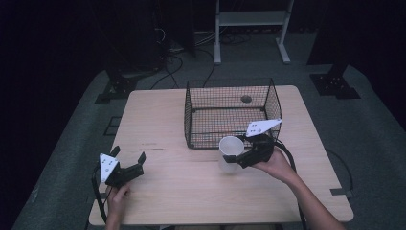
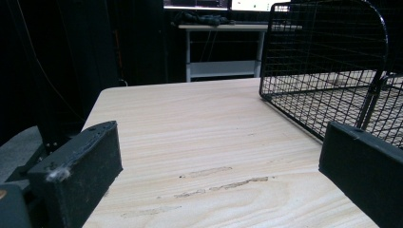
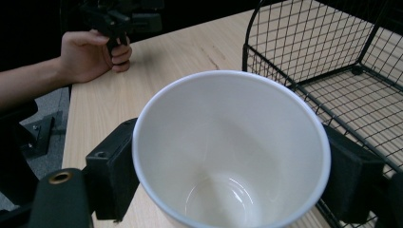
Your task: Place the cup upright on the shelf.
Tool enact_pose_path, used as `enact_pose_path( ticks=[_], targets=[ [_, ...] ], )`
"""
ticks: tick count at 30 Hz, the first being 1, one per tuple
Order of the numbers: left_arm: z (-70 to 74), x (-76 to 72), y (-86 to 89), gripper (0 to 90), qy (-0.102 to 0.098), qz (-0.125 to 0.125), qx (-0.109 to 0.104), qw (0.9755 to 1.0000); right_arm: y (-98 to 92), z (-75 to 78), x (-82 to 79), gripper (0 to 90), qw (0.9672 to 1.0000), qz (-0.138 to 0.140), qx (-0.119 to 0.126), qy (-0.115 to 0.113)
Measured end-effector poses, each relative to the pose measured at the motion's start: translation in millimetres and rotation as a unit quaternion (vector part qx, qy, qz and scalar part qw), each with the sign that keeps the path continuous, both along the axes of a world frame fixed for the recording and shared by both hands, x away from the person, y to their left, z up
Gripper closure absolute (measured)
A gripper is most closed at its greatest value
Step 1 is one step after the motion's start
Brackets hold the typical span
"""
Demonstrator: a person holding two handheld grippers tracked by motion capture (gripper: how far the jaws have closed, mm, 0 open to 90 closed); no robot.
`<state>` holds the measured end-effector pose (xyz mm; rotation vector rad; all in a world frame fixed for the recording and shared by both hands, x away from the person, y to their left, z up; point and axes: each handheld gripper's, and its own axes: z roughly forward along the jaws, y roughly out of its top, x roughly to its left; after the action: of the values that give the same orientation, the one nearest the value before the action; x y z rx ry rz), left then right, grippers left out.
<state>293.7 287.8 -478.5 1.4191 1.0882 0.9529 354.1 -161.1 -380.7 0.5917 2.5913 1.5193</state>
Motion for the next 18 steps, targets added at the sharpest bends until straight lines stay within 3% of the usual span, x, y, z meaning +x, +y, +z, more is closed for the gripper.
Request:
enact_pose_path(
  ticks=[18],
  targets=[
    [0.0,0.0,-0.4,0.0,0.000,0.000,0.000,1.0000,13.8,29.4,21.4,18.7,0.9998,0.004,0.016,-0.010]
  ],
)
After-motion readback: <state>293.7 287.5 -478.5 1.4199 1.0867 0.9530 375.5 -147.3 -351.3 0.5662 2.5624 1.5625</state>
